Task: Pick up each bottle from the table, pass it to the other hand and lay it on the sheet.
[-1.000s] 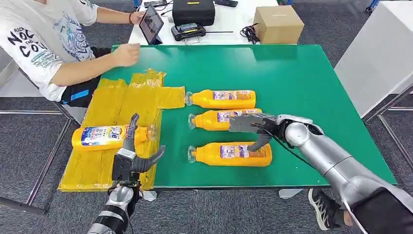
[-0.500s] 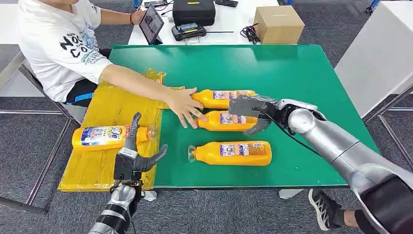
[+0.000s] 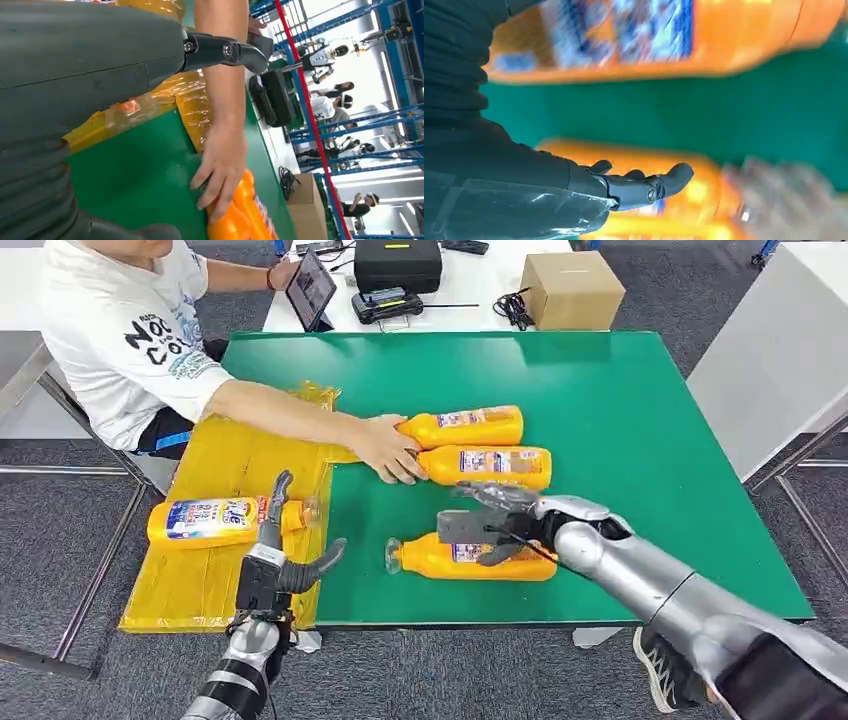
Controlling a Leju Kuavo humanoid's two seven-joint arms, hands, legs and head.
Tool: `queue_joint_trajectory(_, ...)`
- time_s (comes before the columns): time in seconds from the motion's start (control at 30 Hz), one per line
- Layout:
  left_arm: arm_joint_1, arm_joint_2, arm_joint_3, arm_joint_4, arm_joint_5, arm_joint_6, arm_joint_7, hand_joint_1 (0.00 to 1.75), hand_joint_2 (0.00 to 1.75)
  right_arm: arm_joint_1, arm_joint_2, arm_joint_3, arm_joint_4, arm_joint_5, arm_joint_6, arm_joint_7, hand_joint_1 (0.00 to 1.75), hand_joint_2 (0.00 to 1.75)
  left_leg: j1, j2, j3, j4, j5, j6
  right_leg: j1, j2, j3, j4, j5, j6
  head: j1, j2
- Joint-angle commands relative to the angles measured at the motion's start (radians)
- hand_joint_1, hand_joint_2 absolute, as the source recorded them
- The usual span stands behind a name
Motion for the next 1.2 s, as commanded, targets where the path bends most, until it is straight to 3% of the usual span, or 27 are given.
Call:
queue_joint_trajectory(0.03, -0.035, -0.001, -0.014, 0.046, 0.01, -0.008, 0.004, 0.0, 1.75, -0.038, 0.045, 0.063, 0.056, 0.008, 0.021, 0.012, 0.0, 1.75, 0.0, 0.002, 0.003, 0.0, -0.001, -0.001, 0.001, 0.001, 0.002, 0.0, -0.001, -0.002, 0.0, 0.0)
queue_joint_trajectory(1.2, -0.033, -0.004, -0.024, 0.058, 0.015, -0.017, 0.015, 0.0, 1.75, 0.045, 0.019, 0.022, 0.103, 0.053, 0.01, 0.029, 0.0, 1.75, 0.001, 0.0, 0.004, 0.0, -0.001, -0.001, 0.001, 0.0, 0.004, -0.001, -0.001, -0.002, 0.0, 0.0)
